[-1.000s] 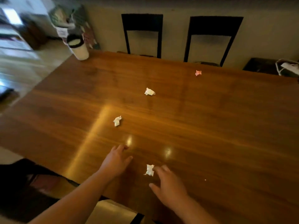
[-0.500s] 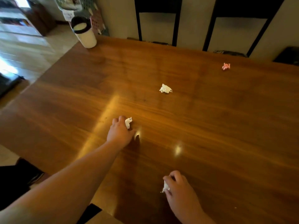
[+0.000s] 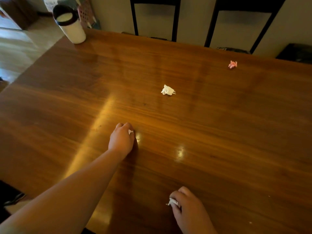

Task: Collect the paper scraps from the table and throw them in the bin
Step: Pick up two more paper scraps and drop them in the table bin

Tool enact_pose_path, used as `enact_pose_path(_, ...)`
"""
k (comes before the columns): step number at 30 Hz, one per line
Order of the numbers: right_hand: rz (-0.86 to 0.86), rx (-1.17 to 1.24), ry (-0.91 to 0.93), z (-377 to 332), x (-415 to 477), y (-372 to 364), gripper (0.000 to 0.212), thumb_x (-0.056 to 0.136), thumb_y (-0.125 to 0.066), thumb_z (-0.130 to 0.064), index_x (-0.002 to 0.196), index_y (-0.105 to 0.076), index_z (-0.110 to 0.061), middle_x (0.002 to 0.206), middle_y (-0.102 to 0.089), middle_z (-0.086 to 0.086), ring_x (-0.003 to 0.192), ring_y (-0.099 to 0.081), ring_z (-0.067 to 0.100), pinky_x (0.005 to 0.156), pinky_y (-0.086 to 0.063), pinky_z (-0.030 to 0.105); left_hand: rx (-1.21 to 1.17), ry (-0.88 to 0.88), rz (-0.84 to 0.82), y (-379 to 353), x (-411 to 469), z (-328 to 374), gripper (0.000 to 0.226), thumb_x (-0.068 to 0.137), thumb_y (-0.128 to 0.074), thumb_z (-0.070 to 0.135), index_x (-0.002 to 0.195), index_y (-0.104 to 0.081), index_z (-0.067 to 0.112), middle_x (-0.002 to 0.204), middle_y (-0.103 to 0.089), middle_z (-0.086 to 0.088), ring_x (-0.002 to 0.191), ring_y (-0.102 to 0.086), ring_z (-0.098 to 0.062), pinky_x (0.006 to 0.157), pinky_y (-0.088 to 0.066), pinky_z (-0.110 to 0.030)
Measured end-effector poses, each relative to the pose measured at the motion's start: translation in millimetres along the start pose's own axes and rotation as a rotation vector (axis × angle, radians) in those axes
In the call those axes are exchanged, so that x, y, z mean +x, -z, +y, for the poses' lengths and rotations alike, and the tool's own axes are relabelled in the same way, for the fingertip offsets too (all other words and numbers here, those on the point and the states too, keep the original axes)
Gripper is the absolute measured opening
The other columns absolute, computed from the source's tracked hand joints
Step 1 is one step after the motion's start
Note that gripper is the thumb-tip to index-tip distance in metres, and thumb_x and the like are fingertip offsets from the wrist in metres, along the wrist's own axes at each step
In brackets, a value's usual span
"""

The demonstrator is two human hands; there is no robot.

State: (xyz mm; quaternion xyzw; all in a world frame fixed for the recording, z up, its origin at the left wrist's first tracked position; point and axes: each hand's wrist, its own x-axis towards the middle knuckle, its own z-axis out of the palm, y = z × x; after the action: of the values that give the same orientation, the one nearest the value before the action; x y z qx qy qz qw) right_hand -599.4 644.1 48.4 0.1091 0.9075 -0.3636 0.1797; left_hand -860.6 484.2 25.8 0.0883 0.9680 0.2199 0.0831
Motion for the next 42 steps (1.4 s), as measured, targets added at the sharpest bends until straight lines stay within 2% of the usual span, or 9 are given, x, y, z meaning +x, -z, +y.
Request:
enact_pose_path(4,0.016,0.074,-0.066,-3,1,5,0.008,0.093,-0.056,-0.032,0.1,-0.06,-0.035,0.1,-0.049,-0.019,0.084,-0.053,0.001,0.066,-0.04,0.01,-0.418,0.233,-0.11,-1,-16,8,0.011,0.09,-0.059,0.025,0.082,-0.064,0.03,0.081,-0.067,0.003,0.062,-0.061,-0.009,0.048,-0.043,-0.019)
enact_pose_path(9,0.048,0.206,-0.119,-8,4,16,0.006,0.092,-0.059,-0.031,0.094,-0.061,-0.036,0.095,-0.053,-0.017,0.081,-0.054,0.004,0.063,-0.042,0.017,-1.111,0.508,-0.361,4,-65,35,0.018,0.092,-0.059,0.02,0.083,-0.074,0.024,0.091,-0.072,-0.004,0.07,-0.069,-0.01,0.055,-0.053,-0.024)
enact_pose_path(13,0.215,0.224,-0.067,-20,5,28,0.012,0.087,-0.065,-0.028,0.094,-0.062,-0.038,0.093,-0.056,-0.02,0.086,-0.055,-0.001,0.065,-0.045,0.014,-1.4,0.665,-0.549,0,-111,55,0.026,0.095,-0.052,0.032,0.094,-0.072,0.014,0.085,-0.071,-0.006,0.073,-0.068,-0.016,0.057,-0.055,-0.029)
enact_pose_path(17,0.336,0.243,0.021,-39,10,33,0.015,0.087,-0.064,-0.03,0.1,-0.064,-0.036,0.094,-0.057,-0.024,0.09,-0.056,-0.004,0.069,-0.05,0.013,-1.527,0.681,-0.685,-5,-143,69,0.037,0.09,-0.053,0.041,0.1,-0.069,0.009,0.089,-0.067,-0.01,0.08,-0.065,-0.023,0.069,-0.053,-0.036)
enact_pose_path(24,0.287,0.082,0.115,-59,30,25,0.038,0.089,-0.061,-0.036,0.126,-0.052,-0.037,0.122,-0.05,-0.021,0.11,-0.052,-0.002,0.085,-0.049,0.014,-1.649,0.633,-0.802,-1,-146,74,0.042,0.096,-0.049,0.042,0.105,-0.067,0.005,0.094,-0.071,-0.013,0.092,-0.068,-0.025,0.078,-0.053,-0.037)
enact_pose_path(28,0.353,0.015,0.217,-68,46,33,0.038,0.085,-0.057,-0.052,0.12,-0.055,-0.039,0.114,-0.049,-0.027,0.1,-0.051,-0.007,0.074,-0.045,0.005,-1.755,0.657,-0.743,5,-125,62,0.035,0.096,-0.048,0.038,0.107,-0.06,0.007,0.091,-0.065,-0.012,0.082,-0.066,-0.022,0.068,-0.056,-0.034)
enact_pose_path(33,0.474,0.046,0.181,-61,101,54,0.033,0.086,-0.05,-0.058,0.107,-0.059,-0.035,0.098,-0.054,-0.02,0.08,-0.057,-0.001,0.06,-0.05,0.015,-1.828,0.75,-0.632,8,-93,43,0.025,0.087,-0.059,0.034,0.098,-0.064,0.012,0.087,-0.063,-0.009,0.065,-0.062,-0.015,0.049,-0.05,-0.022)
enact_pose_path(36,0.471,-0.039,0.072,-42,156,69,0.033,0.087,-0.055,-0.049,0.115,-0.058,-0.03,0.106,-0.055,-0.014,0.081,-0.057,0.002,0.062,-0.052,0.017,-1.851,0.767,-0.576,10,-78,29,0.019,0.084,-0.063,0.031,0.092,-0.066,0.014,0.081,-0.062,-0.005,0.054,-0.057,-0.011,0.036,-0.043,-0.018)
enact_pose_path(42,0.549,-0.154,-0.052,-30,263,110,0.056,0.085,-0.065,-0.039,0.135,-0.042,-0.026,0.135,-0.042,0.003,0.097,-0.057,0.016,0.062,-0.044,0.02,-1.824,0.725,-0.568,9,-71,2,0.019,0.08,-0.067,0.03,0.089,-0.07,0.014,0.08,-0.062,-0.005,0.053,-0.054,-0.01,0.035,-0.04,-0.018)
